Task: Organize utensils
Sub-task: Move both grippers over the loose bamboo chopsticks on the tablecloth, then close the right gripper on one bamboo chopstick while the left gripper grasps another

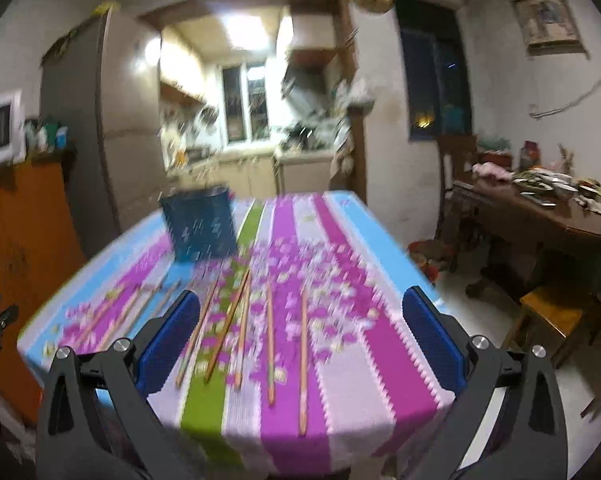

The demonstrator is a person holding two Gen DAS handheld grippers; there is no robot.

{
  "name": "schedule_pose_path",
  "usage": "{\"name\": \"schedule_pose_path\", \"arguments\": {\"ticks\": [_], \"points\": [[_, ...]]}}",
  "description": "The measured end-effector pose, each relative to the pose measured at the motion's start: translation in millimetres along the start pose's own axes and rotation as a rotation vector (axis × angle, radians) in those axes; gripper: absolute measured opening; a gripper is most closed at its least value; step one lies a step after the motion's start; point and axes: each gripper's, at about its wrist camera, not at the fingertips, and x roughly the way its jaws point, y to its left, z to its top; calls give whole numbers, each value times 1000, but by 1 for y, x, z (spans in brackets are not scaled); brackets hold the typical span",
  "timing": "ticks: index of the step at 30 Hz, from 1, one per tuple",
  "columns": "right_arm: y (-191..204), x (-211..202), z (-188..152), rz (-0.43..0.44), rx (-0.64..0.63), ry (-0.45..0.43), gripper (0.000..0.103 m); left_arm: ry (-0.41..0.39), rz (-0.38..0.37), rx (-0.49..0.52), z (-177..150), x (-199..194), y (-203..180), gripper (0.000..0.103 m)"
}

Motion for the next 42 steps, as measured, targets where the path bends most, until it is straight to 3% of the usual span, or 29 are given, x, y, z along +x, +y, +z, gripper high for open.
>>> {"name": "schedule_pose_path", "arguments": {"ticks": [1,2,5,7,12,18,21,26,28,34,42], "points": [[5,1,-5,6,-30,16,98,21,-34,17,-5,1,-6,75],[11,2,-7,7,-54,26,98,44,-66,20,-9,4,-10,57],[32,5,-24,20,-145,45,98,160,-180,17,-28,20,-33,29],[45,6,-32,31,-201,49,93,202,-191,46,-39,32,-48,17],[62,6,-49,47,-288,68,90,245,-161,58,-57,52,-62,17],[57,18,-59,71,-237,126,71,239,-147,66,-59,59,-64,17],[56,22,-66,83,-242,145,57,230,-149,59,-61,58,-64,13],[56,38,-76,69,-249,160,21,215,-147,62,-61,58,-67,8],[50,47,-78,38,-235,166,15,210,-142,49,-61,58,-66,8],[44,69,-83,1,-255,184,10,203,-139,47,-61,61,-65,8],[35,81,-85,38,-222,227,8,198,-136,42,-61,62,-66,8]]}}
